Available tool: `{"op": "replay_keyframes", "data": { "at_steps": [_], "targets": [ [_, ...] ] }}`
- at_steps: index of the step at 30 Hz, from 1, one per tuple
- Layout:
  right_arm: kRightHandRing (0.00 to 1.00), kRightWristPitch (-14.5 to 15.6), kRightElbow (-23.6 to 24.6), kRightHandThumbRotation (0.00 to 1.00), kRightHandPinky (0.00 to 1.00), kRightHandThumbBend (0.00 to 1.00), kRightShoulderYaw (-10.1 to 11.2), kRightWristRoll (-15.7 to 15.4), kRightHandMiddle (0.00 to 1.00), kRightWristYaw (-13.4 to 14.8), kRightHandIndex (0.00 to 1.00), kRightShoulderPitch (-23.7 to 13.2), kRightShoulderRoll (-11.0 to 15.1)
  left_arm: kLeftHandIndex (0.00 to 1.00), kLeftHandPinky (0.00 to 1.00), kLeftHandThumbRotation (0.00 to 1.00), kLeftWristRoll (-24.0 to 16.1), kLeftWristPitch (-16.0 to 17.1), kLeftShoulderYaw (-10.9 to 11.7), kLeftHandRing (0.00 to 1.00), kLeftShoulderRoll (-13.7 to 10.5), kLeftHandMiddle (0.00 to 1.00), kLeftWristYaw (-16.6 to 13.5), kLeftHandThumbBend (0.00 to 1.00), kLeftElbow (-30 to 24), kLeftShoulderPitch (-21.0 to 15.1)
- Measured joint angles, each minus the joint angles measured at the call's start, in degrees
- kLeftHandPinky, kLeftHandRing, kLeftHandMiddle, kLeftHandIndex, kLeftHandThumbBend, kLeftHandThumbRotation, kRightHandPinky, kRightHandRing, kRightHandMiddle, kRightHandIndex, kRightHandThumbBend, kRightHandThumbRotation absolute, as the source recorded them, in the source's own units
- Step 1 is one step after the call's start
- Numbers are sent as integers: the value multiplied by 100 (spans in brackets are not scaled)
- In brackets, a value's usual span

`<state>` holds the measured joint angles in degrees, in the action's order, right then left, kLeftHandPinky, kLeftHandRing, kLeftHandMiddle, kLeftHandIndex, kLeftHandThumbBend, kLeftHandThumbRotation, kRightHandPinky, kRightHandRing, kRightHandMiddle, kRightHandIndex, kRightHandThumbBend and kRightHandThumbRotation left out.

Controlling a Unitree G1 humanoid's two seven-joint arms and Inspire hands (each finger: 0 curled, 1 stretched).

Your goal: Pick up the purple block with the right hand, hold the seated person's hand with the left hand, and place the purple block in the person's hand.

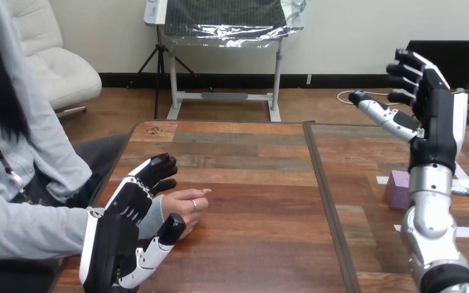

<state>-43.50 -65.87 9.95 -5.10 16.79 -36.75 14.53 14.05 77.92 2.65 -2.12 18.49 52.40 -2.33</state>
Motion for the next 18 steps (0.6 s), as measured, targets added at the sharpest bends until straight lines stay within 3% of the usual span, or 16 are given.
{"op": "replay_keyframes", "data": {
  "at_steps": [18],
  "targets": [
    [68,1217,-567,17,60,96,-96,-236,72,109,76,-461,389,78,76,56,238,-10,2,80,38,80,360,78,-28,14]
  ]
}}
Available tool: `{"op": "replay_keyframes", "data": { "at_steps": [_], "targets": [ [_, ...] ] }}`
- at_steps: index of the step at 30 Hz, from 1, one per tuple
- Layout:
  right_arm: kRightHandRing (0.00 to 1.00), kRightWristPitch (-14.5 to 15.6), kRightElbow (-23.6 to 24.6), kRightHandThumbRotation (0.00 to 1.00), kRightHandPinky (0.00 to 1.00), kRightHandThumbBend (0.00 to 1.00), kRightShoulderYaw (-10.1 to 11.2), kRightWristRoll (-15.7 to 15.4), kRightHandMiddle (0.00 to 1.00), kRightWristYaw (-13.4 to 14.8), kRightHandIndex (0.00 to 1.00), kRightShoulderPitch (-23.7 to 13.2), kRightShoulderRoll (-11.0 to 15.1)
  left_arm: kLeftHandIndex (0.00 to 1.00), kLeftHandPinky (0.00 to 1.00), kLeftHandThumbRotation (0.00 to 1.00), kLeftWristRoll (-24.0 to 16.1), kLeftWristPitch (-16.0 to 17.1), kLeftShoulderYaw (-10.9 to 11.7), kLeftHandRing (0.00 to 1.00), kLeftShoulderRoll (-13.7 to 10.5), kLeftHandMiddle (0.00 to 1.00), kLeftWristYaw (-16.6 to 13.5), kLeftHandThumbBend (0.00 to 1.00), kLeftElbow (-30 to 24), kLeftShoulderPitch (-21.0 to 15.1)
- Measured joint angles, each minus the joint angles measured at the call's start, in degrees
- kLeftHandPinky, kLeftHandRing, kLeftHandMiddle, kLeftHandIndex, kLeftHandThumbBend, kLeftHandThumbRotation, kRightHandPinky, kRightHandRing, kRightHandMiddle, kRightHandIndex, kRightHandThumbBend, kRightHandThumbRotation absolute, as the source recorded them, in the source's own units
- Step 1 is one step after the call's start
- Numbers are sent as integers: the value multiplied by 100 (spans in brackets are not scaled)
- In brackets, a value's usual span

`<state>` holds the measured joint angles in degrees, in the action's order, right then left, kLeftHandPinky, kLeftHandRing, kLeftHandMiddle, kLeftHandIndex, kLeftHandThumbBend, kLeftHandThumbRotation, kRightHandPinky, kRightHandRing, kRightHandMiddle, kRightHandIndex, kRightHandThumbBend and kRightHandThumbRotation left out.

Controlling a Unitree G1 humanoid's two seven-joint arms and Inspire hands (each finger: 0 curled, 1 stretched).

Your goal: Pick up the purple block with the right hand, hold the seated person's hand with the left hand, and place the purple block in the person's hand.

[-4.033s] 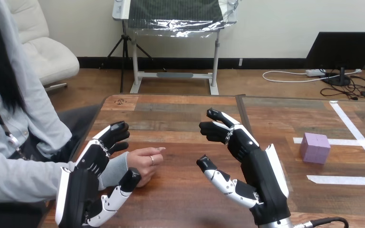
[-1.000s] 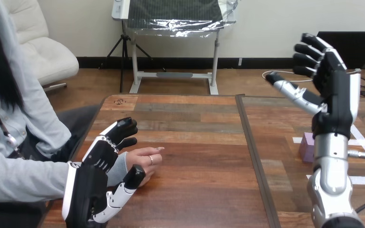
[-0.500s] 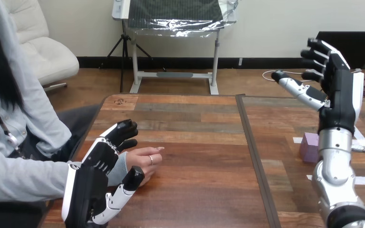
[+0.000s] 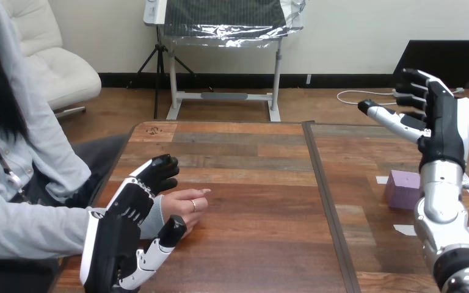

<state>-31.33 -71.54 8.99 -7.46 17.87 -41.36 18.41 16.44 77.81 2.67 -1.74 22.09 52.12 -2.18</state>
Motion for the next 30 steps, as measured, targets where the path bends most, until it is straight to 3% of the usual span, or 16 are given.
{"op": "replay_keyframes", "data": {
  "at_steps": [13,30],
  "targets": [
    [70,720,-223,19,60,98,-180,-281,73,32,75,-232,194,77,75,58,14,1,25,79,51,79,58,79,0,11],
    [69,1428,-416,21,58,98,-415,-584,75,-68,77,-417,389,77,75,57,171,1,16,79,62,79,178,79,-54,105]
  ]
}}
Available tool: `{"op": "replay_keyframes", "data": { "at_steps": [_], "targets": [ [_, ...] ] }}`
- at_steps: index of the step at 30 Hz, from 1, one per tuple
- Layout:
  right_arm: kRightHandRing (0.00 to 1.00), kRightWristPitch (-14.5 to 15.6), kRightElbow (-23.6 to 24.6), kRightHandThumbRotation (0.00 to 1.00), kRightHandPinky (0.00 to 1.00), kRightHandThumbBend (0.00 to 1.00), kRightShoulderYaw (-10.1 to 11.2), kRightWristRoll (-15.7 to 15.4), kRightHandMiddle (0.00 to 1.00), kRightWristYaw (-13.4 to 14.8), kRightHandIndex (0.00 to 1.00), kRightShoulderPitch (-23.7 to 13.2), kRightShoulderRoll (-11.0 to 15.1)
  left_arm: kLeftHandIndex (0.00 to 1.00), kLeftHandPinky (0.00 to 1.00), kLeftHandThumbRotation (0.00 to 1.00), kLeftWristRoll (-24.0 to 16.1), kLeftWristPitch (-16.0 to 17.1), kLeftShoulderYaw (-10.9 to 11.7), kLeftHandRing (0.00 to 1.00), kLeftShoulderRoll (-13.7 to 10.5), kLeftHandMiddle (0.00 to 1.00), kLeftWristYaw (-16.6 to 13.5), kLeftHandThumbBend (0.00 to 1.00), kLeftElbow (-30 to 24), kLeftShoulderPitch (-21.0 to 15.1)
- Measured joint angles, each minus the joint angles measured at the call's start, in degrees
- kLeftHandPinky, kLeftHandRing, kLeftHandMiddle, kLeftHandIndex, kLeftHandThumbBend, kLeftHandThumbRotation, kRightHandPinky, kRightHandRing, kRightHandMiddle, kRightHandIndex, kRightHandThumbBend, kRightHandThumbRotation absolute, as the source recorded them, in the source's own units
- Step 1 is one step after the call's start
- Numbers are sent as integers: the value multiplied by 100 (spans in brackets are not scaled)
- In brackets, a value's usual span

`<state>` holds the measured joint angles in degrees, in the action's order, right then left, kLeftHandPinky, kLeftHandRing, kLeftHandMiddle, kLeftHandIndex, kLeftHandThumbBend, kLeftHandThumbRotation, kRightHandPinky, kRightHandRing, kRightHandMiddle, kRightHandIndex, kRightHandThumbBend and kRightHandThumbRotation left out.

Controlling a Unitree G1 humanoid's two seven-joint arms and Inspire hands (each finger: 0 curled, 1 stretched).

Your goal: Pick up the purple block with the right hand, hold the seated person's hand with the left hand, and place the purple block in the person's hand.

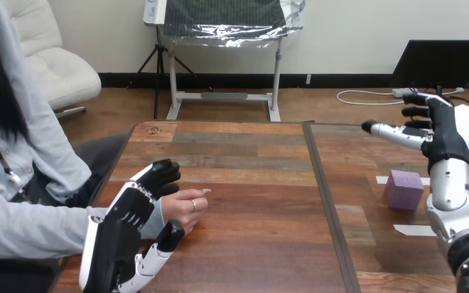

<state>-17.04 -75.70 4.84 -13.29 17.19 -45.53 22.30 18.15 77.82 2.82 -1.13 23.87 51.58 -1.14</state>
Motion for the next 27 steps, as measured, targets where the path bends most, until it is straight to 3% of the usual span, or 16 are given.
{"op": "replay_keyframes", "data": {
  "at_steps": [13,27],
  "targets": [
    [67,537,-115,22,55,97,-214,-229,75,-230,79,-63,112,77,76,58,171,-22,0,80,16,80,128,80,-57,131],
    [71,1045,-183,27,59,95,-491,-535,77,-518,80,-62,190,77,77,59,262,-22,1,80,28,80,229,80,-79,141]
  ]
}}
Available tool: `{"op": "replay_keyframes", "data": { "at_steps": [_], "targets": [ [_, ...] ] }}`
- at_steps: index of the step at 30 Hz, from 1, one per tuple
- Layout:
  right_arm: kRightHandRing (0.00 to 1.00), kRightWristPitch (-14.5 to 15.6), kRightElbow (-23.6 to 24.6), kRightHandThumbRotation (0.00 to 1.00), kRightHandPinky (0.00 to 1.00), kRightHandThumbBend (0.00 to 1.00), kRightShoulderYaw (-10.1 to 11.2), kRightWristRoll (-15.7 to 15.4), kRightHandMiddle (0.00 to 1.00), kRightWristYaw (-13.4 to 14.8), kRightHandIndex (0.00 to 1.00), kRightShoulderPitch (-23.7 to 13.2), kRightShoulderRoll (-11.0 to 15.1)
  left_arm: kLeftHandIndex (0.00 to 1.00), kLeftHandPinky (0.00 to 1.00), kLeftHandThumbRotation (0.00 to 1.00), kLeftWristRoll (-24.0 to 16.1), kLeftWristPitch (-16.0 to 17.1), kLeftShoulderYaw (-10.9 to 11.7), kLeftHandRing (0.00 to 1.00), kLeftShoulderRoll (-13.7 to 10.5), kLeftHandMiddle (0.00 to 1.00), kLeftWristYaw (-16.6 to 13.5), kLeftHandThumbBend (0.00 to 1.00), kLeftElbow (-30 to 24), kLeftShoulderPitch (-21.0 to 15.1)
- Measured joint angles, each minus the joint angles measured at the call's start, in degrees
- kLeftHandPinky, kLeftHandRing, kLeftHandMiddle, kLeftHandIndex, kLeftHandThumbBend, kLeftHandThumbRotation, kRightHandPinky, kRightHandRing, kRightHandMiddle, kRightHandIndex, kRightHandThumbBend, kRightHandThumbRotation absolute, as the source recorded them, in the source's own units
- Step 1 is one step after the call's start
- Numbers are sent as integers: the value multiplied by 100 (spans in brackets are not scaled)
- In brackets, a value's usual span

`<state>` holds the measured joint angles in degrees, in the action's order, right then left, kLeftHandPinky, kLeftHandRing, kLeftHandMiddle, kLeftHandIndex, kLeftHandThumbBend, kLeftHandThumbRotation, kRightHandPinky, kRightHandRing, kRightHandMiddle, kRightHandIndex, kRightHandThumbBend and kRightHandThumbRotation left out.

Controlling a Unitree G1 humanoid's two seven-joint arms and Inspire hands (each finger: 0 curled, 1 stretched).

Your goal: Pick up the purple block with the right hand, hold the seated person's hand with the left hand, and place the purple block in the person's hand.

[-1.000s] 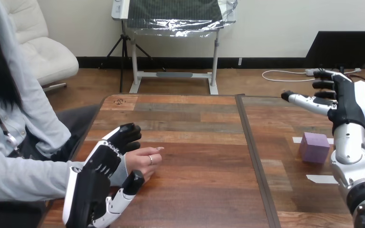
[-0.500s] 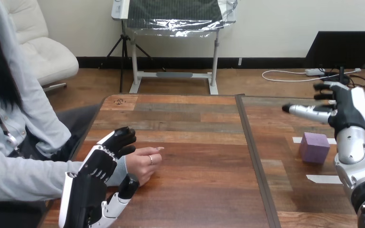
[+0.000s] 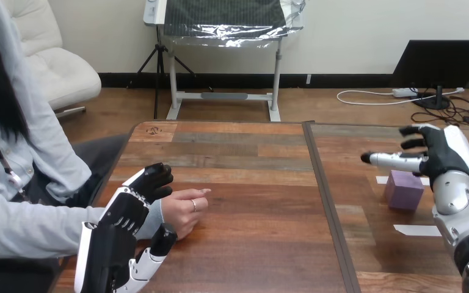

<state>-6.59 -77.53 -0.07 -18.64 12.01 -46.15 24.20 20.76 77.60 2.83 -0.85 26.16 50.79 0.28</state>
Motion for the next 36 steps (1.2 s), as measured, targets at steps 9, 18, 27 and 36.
{"op": "replay_keyframes", "data": {
  "at_steps": [9,18,27,36],
  "targets": [
    [70,250,-35,30,58,94,-192,-223,76,-145,82,0,80,77,78,60,1,1,-1,80,15,80,28,79,-91,34],
    [48,382,-38,31,37,95,-258,-337,57,-205,82,-22,132,77,79,61,17,7,-4,81,38,79,73,77,-145,47],
    [44,468,-38,32,32,95,-401,-461,51,-294,82,-34,211,77,78,62,10,15,-3,80,62,79,80,77,-211,137],
    [57,483,-38,32,43,95,-440,-481,64,-402,81,-17,261,77,75,62,2,44,0,78,67,78,61,77,-218,238]
  ]
}}
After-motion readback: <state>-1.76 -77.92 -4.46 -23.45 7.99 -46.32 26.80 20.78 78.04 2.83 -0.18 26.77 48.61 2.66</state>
